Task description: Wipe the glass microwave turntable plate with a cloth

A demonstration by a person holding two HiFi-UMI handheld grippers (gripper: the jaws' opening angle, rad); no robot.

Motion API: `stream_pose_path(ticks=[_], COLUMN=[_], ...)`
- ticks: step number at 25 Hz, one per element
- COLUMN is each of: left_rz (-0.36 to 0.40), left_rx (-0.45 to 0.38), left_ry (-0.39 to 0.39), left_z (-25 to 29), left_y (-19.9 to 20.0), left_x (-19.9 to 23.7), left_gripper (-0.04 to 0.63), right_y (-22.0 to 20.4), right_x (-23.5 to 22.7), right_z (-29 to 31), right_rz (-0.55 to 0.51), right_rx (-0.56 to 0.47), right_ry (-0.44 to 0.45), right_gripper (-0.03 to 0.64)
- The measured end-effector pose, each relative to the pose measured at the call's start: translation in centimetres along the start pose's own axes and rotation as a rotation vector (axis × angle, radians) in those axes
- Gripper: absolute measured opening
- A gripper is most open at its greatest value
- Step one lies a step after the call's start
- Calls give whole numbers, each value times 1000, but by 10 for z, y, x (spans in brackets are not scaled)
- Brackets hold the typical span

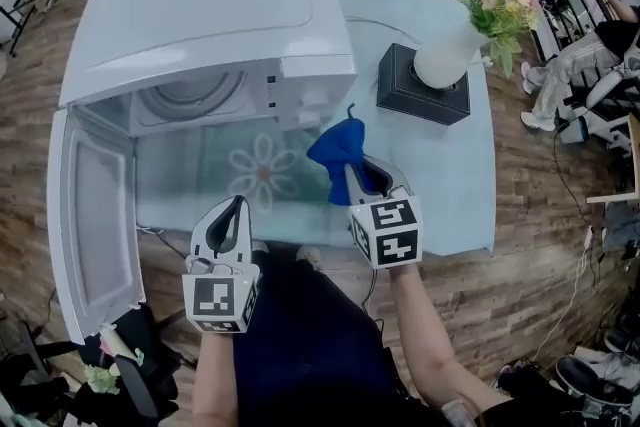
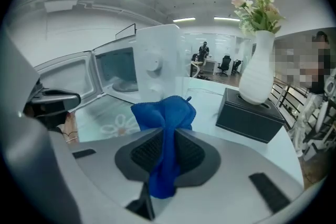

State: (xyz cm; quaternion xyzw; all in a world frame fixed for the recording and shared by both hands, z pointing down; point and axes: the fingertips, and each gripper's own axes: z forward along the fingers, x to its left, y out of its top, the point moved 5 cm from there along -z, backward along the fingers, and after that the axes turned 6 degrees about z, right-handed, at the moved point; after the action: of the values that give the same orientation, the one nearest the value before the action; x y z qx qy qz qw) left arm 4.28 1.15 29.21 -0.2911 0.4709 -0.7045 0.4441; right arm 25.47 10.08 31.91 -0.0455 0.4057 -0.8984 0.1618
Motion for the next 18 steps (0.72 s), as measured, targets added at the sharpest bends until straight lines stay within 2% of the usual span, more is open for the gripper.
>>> stream_pose_path(ticks=[10, 18], left_rz=[-51, -105], left_rx=[-38, -64], left_ry=[153, 224], left_z=[-27, -33], left_y=[-12, -20], left_x=[62, 102], left_gripper=[5, 5], right_y=[43, 105], right_x=[111, 192], right_z=[22, 72], right_rz=[-143, -266], right_rx=[-36, -120], right_ry=[247, 370], right_gripper=[52, 52])
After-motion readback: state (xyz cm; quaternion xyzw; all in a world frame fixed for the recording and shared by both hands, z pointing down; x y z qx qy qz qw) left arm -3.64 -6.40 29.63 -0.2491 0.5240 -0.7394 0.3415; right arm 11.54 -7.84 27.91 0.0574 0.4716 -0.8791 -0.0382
